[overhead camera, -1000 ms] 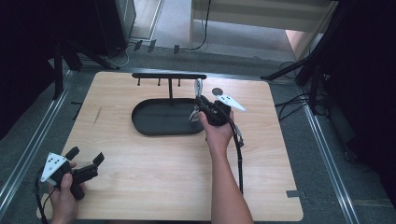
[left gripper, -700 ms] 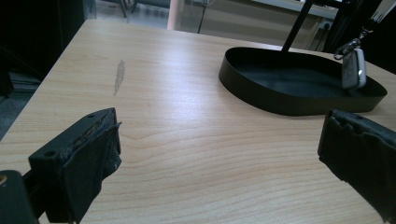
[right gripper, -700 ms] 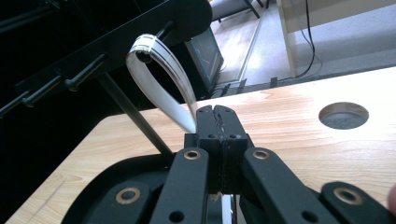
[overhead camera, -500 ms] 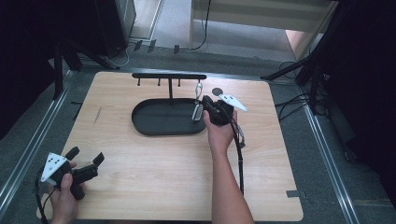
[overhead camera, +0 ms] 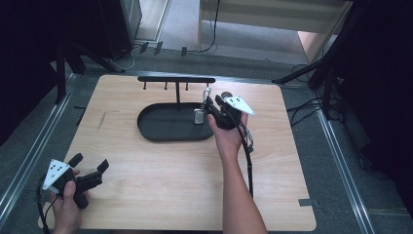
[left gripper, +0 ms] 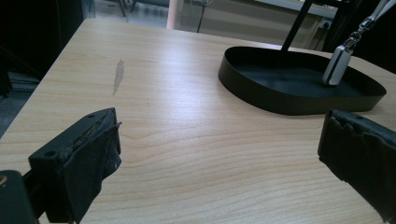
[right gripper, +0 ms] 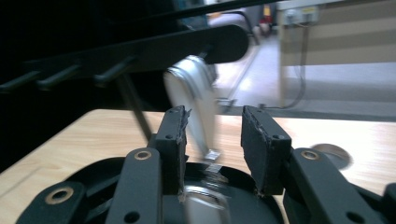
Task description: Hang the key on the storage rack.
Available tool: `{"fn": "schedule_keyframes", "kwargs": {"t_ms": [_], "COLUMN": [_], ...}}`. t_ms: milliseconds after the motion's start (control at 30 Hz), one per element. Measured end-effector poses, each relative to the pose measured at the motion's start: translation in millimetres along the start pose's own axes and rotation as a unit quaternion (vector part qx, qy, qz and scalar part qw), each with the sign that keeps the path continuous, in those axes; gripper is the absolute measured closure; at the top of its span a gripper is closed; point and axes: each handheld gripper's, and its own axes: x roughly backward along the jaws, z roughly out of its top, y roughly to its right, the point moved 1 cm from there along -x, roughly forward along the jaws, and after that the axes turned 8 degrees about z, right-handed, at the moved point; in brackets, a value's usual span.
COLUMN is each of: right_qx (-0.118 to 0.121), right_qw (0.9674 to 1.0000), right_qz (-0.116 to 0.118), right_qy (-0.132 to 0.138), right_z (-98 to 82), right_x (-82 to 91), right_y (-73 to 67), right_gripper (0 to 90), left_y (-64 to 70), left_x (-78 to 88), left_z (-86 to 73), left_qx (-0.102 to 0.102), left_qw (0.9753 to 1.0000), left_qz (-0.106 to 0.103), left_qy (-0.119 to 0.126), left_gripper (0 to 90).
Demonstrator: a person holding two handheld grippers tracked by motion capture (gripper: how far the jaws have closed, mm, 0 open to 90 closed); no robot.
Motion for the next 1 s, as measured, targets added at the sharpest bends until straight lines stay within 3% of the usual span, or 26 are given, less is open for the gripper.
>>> {"fn": "schedule_keyframes", "kwargs": {"t_ms": [33, 133, 167, 200, 233, 333, 433, 533, 700, 900, 1000], "right_qx": [0.001, 0.012, 0.022, 0.022, 0.031, 0.027, 0.039, 0.037, 0.051, 0.047, 0.046], "right_qw": [1.0, 0.9999, 0.9997, 0.9997, 0.9986, 0.9987, 0.9978, 0.9978, 0.9962, 0.9943, 0.9946], "right_qz": [0.01, 0.009, -0.006, -0.006, -0.033, -0.025, -0.025, -0.029, -0.046, -0.067, -0.066], "right_qy": [0.0, -0.008, -0.012, -0.012, -0.027, -0.035, -0.047, -0.047, -0.054, -0.068, -0.066], "right_z": [0.4, 0.6, 1.6, 1.6, 2.4, 3.5, 2.6, 3.2, 9.5, 11.7, 11.5], "right_x": [0.5, -1.2, -3.4, -3.4, -5.0, -4.7, -7.3, -9.6, -16.0, -23.2, -24.8], "right_y": [-1.9, -4.1, -4.6, -4.6, -3.4, -2.4, -2.3, -4.7, -9.6, -8.4, -5.6], "right_gripper": [60.5, 60.8, 67.2, 67.2, 75.4, 84.2, 86.5, 89.8, 90.0, 90.0, 90.0], "left_y": [0.0, 0.1, 0.2, 0.4, 0.4, -0.1, -0.2, -0.4, -0.6, -0.9, -1.0], "left_x": [0.1, -0.1, -0.2, 0.0, 0.2, 0.6, 0.4, 0.5, 0.6, 0.7, 0.8], "left_z": [0.0, 0.0, 0.0, 0.0, -0.1, -0.2, -0.2, -0.1, -0.2, -0.2, -0.2], "left_qx": [-0.001, -0.001, -0.002, -0.003, -0.003, 0.0, 0.0, 0.0, 0.001, 0.001, 0.002], "left_qw": [1.0, 1.0, 1.0, 1.0, 1.0, 1.0, 1.0, 1.0, 1.0, 1.0, 1.0], "left_qz": [0.0, 0.0, 0.0, 0.001, 0.001, 0.0, 0.0, 0.0, -0.001, -0.002, -0.002], "left_qy": [0.0, -0.001, -0.002, -0.001, 0.0, 0.001, 0.001, 0.0, 0.001, 0.001, 0.0], "left_gripper": [0.0, 0.0, 0.0, 0.0, 0.0, 0.0, 0.0, 0.0, 0.0, 0.0, 0.0]}}
